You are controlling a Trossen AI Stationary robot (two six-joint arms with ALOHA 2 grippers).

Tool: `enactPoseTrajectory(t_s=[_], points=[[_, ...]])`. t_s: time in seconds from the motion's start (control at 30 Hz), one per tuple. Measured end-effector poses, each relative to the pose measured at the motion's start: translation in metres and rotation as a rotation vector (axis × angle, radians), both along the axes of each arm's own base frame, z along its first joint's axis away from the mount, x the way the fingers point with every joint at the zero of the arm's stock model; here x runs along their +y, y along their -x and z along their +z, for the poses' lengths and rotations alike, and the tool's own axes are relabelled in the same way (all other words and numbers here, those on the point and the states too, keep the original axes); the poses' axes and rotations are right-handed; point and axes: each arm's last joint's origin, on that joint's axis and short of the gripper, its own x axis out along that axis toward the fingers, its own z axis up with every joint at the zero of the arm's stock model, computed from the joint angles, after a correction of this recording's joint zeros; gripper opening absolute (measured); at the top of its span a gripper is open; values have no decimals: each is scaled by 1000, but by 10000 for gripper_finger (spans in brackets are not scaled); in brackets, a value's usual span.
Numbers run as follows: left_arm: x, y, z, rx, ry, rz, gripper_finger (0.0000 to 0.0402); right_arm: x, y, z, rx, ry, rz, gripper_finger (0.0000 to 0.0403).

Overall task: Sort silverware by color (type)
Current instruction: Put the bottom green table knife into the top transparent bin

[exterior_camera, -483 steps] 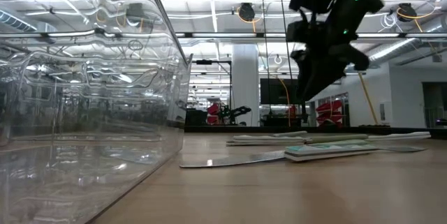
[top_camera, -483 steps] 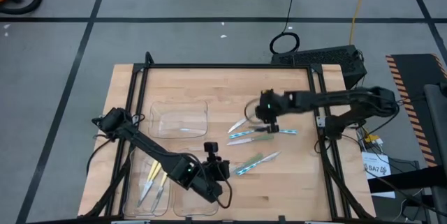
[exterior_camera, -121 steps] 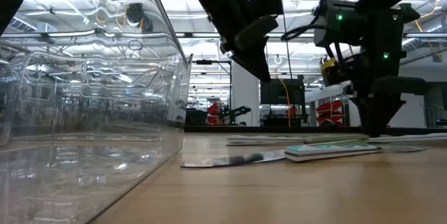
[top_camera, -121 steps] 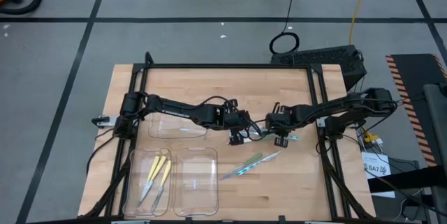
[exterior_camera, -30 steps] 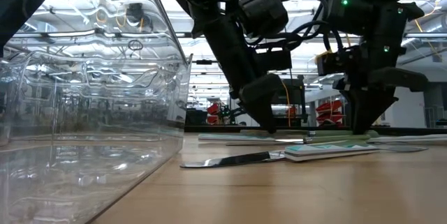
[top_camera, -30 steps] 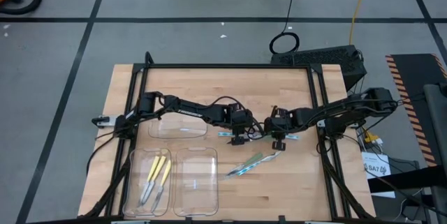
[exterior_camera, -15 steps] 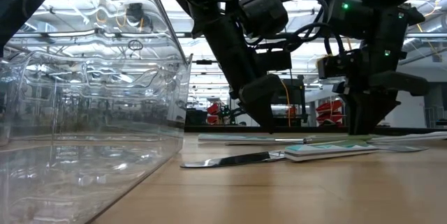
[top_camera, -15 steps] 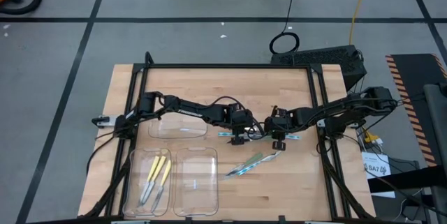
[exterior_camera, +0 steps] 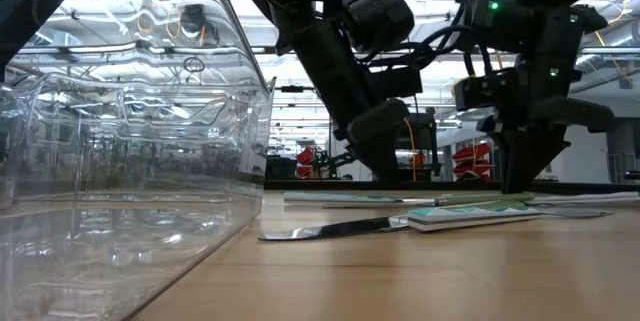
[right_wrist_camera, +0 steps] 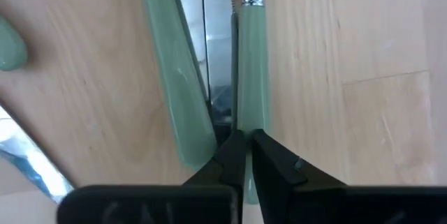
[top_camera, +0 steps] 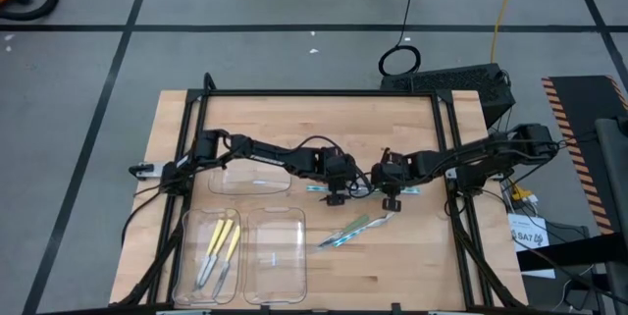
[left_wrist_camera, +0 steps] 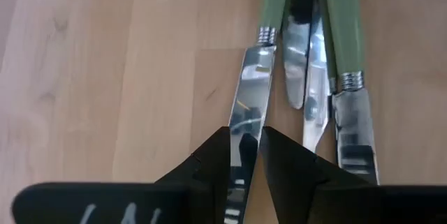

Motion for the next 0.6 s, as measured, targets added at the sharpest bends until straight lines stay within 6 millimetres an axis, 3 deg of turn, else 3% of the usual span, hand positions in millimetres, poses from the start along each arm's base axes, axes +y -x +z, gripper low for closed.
enactPoseTrajectory(t_s=[0.27, 0.6], points=[[-4, -1, 1, -12, -54, -9, 92, -9, 0, 0, 6, -12, 7, 14], [-10, -2, -3, 7, -109, -82, 132, -9, 1, 0, 13, -6, 16, 14]])
